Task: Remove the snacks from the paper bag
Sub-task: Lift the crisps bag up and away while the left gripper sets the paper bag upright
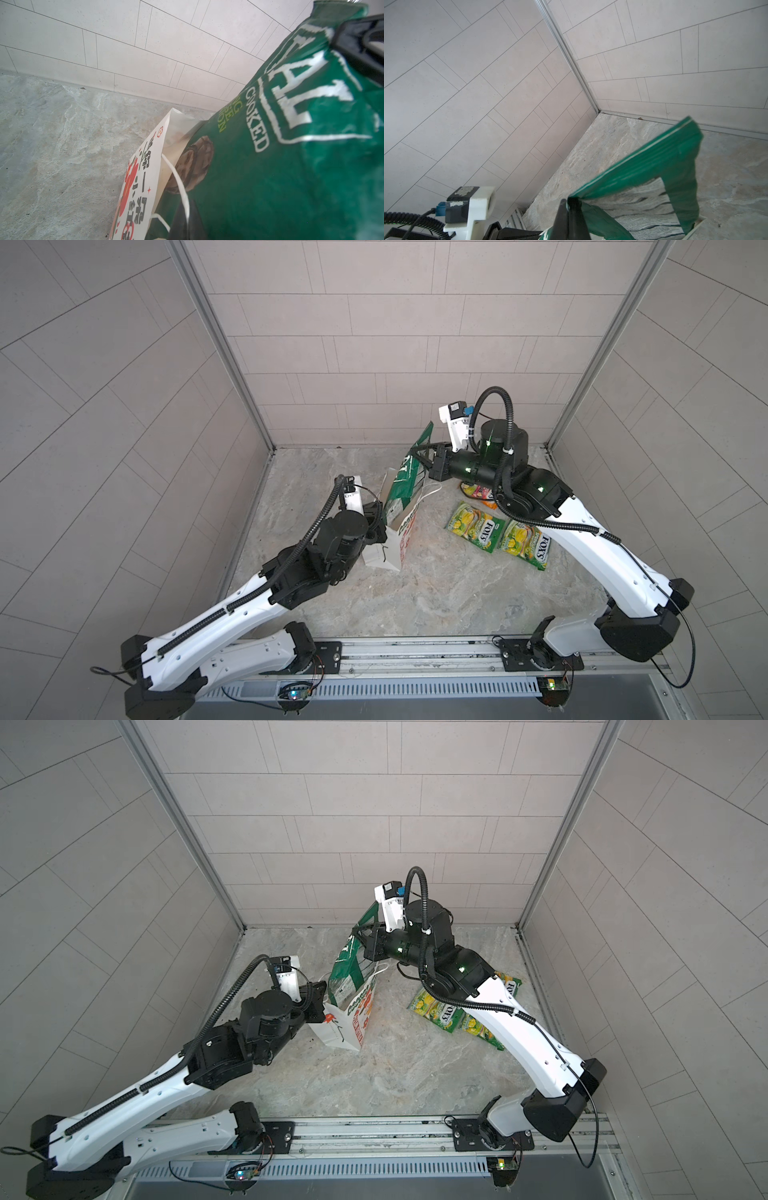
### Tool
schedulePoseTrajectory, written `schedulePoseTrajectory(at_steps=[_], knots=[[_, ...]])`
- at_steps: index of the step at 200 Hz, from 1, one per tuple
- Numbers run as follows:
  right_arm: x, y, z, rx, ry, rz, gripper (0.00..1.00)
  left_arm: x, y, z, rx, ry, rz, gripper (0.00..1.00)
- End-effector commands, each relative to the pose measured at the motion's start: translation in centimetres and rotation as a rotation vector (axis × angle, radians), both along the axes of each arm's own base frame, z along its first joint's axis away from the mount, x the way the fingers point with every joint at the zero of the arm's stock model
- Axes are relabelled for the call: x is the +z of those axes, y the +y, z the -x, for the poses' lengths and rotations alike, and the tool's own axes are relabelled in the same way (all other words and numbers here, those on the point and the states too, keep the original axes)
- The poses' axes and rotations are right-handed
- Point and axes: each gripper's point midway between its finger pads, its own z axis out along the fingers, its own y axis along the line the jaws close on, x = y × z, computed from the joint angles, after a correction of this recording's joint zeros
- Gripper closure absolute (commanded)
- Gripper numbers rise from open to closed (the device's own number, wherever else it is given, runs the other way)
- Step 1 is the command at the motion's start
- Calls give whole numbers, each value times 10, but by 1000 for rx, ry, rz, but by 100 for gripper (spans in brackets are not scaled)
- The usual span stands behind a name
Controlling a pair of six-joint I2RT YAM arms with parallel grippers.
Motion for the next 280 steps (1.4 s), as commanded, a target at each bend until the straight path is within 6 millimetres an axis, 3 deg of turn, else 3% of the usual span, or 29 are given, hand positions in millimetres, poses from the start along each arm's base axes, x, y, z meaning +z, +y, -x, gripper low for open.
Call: schedulePoseTrajectory(at_steps=[1, 42, 87, 148, 185, 214, 237, 280], knots=[[37, -9, 0, -22, -96, -42, 100, -3, 7, -1, 21, -2, -9, 100], [73, -23, 1, -40, -161, -90, 100, -4, 9, -1, 30, 0, -13, 100], [114, -56, -3, -130, -222, -159, 100, -1, 11, 0, 30, -5, -10, 100], [133, -123, -11, -359, -264, -186, 100, -2, 12, -1, 33, -3, -16, 100], [108, -181, -24, -536, -190, -191, 100, -2, 12, 0, 32, -4, -13, 100], [78, -212, -31, -620, -126, -173, 100, -2, 12, -1, 32, -4, -16, 100], [48, -223, -36, -632, -63, -141, 100, -1, 13, -1, 35, -6, -16, 100], [-18, -215, -33, -557, 58, -40, 100, -1, 15, 0, 36, -10, -20, 100]])
